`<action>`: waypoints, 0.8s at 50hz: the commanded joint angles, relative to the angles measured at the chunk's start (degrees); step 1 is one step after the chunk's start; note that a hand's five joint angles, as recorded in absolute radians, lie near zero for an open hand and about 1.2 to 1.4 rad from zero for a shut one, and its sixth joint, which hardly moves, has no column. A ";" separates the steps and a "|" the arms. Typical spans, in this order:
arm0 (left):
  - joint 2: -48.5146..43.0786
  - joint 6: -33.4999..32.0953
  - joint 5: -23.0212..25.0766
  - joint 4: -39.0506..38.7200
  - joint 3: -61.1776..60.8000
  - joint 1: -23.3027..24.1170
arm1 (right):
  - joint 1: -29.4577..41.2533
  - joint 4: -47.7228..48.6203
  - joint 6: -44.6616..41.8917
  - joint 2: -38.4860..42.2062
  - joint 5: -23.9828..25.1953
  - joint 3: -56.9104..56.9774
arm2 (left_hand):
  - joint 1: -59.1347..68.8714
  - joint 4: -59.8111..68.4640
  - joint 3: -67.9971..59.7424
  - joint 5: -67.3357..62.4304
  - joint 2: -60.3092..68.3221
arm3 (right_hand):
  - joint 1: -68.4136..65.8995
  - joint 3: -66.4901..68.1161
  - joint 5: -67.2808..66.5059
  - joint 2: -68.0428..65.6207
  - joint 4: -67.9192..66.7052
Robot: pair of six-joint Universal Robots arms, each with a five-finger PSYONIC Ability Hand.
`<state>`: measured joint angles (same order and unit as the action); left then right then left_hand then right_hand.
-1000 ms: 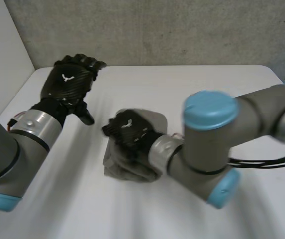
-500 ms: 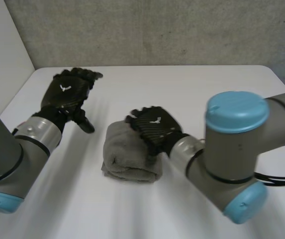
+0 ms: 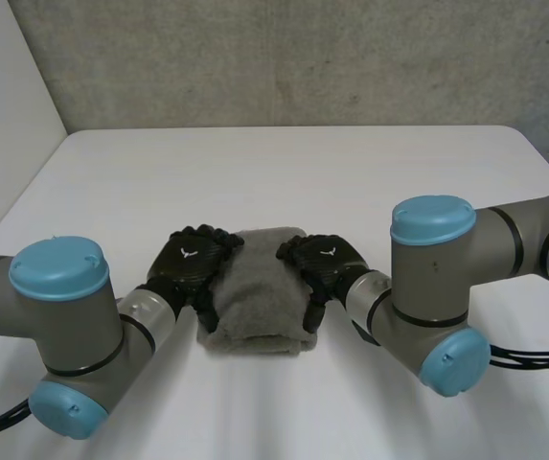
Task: Fold the towel.
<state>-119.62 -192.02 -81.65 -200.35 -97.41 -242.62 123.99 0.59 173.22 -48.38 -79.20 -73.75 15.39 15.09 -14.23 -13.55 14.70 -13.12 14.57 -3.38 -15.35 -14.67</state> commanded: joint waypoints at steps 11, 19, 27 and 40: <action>14.12 -0.37 -0.61 4.09 1.51 0.13 | -1.37 -0.32 0.37 -17.86 -3.67 -4.46 | -2.82 -2.52 1.66 10.98 -2.13 | 3.12 -4.57 3.38 5.35 4.67; 26.79 3.22 -4.92 8.83 3.53 -3.47 | -9.36 -0.41 -0.07 -31.67 -10.71 -8.94 | -3.15 -2.86 2.00 11.32 -2.47 | 3.12 -4.57 3.38 5.35 4.67; 30.75 5.08 -8.17 14.02 3.72 -3.65 | -13.32 -3.75 -1.21 -35.12 -11.33 -12.20 | -3.49 -3.20 2.34 11.66 -2.81 | 3.12 -4.57 3.38 5.35 4.67; 30.49 5.43 -8.44 16.22 3.63 -2.86 | -14.21 -3.49 -2.01 -36.35 -11.51 -12.91 | -3.66 -3.36 2.50 11.82 -2.98 | 3.12 -4.57 3.38 5.35 4.67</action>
<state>-88.74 -186.70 -90.21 -184.71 -93.71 -245.66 109.68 -3.54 171.30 -84.04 -90.78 -86.68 18.27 17.78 -17.78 -16.72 18.02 -13.18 14.58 -3.39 -15.36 -14.68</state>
